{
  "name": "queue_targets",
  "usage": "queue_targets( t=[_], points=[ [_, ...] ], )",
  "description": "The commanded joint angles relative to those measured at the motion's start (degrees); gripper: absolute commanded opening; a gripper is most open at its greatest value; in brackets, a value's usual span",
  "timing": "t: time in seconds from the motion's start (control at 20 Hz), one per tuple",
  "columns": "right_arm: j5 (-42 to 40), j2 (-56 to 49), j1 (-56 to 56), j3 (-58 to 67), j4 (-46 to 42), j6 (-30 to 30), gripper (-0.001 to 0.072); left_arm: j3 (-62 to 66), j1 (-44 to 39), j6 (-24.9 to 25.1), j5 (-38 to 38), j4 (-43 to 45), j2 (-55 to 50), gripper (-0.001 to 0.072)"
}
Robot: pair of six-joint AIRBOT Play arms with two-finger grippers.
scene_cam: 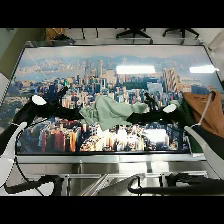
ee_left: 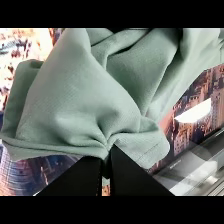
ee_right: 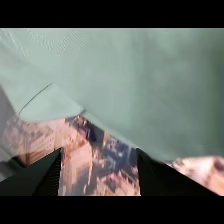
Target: Fold the shirts.
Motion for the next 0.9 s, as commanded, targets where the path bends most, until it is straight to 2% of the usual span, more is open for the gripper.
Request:
queue_targets(
  t=[0.0,0.25,0.3,0.35,0.4,0.6,0.75,0.85],
  points=[
    [-8.81,-5.2,5.9,-0.39,9.92,-6.47,0.0522,0.04,0.07,0.46,-0.39,-0.02,-0.02,0.0015],
    [-8.87,-10.91,7.65,3.08,21.92,-15.15,0.0511,0.04,0.04,0.68,-0.81,-0.09,-0.02,0.0016],
    [-8.74,-11.43,7.78,4.04,23.56,-16.44,0.0393,0.04,0.04,0.68,-0.81,-0.07,-0.02,0.0016],
    [-8.39,-11.41,7.78,4.81,23.91,-16.72,0.0146,0.04,0.04,0.68,-0.81,-0.07,-0.02,0.0016],
    [-7.08,-11.06,7.67,5.75,23.89,-16.72,0.0044,0.07,0.09,0.66,-0.83,-0.07,0.0,0.0016],
    [5.4,-2.84,3.76,12.5,26.18,-14.69,0.0021,3.06,3.34,0.63,-4.2,-0.04,4.31,0.0013],
    [10.69,6.47,-5.81,26.95,32.17,-12.44,0.002,16.13,8.22,0.07,-8.66,-0.13,13.49,0.0013],
    [10.75,9.75,-13.7,39.12,34.73,-9.94,0.002,28.57,11.23,-0.5,-9.29,0.02,18.36,0.0012]
  ],
)
